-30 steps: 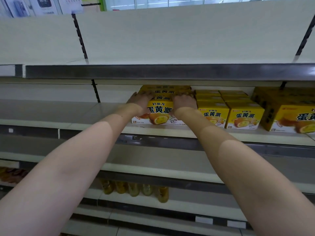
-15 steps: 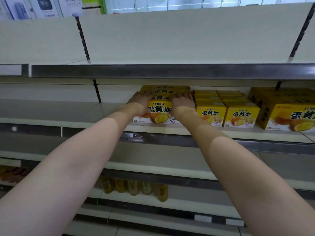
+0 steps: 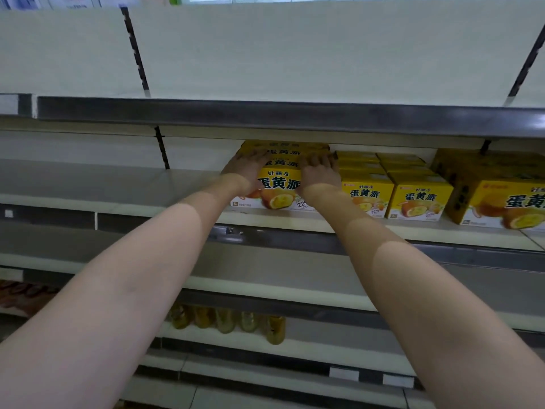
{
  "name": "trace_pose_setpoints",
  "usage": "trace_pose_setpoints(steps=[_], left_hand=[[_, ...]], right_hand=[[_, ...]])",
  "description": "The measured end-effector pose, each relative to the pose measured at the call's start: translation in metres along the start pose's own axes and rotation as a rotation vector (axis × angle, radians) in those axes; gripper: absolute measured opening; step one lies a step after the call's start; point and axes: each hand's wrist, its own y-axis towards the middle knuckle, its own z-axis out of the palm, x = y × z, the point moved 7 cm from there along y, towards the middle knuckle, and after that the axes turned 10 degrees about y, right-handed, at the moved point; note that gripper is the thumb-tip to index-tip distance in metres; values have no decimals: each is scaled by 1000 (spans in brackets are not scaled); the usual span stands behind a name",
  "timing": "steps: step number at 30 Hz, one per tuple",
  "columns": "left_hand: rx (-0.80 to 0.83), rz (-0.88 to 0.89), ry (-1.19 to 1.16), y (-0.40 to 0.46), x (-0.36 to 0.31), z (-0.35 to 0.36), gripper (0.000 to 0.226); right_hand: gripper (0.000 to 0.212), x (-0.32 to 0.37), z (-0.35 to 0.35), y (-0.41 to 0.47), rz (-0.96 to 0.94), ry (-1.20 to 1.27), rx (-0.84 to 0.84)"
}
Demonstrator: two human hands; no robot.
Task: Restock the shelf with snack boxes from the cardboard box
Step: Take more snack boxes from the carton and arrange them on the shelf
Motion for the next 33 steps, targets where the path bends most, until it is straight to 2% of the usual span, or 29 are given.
trace_pose_setpoints(steps=[5, 8, 9, 11, 13, 17, 19, 24, 27, 31, 33], left_hand=[[-3, -50, -3, -14, -1, -8, 79], [-32, -114, 80, -29, -5, -22, 62], [-84, -119, 97, -36, -8, -28, 57], [-239, -79, 107, -44, -13, -38, 63], [-320, -22, 54, -51, -20, -45, 62], [-238, 75, -164, -66, -56, -56, 23], [-175, 127, -220, -74, -82, -56, 17], [-136, 358, -431, -114, -181, -42, 18], [-87, 480, -491, -156, -245, -29, 15], [16, 658, -523, -221, -338, 2, 15], [68, 716, -511, -263, -382, 8, 19]], right_hand=[[71, 2, -4, -9, -30, -15, 44], [78, 2, -20, -18, -69, 31, 55], [76, 2, -27, -24, -80, 45, 41], [66, 1, -41, -40, -115, 76, -20], [58, -1, -52, -62, -134, 118, -76], [34, -19, -61, -110, -107, 124, -171], [25, -33, -65, -139, -93, 130, -237], [17, -79, -58, -250, 143, 108, -272], [10, -113, -33, -336, 269, 59, -206], [23, -148, -20, -449, 551, 19, -66], [25, -163, -20, -499, 638, 10, -81]])
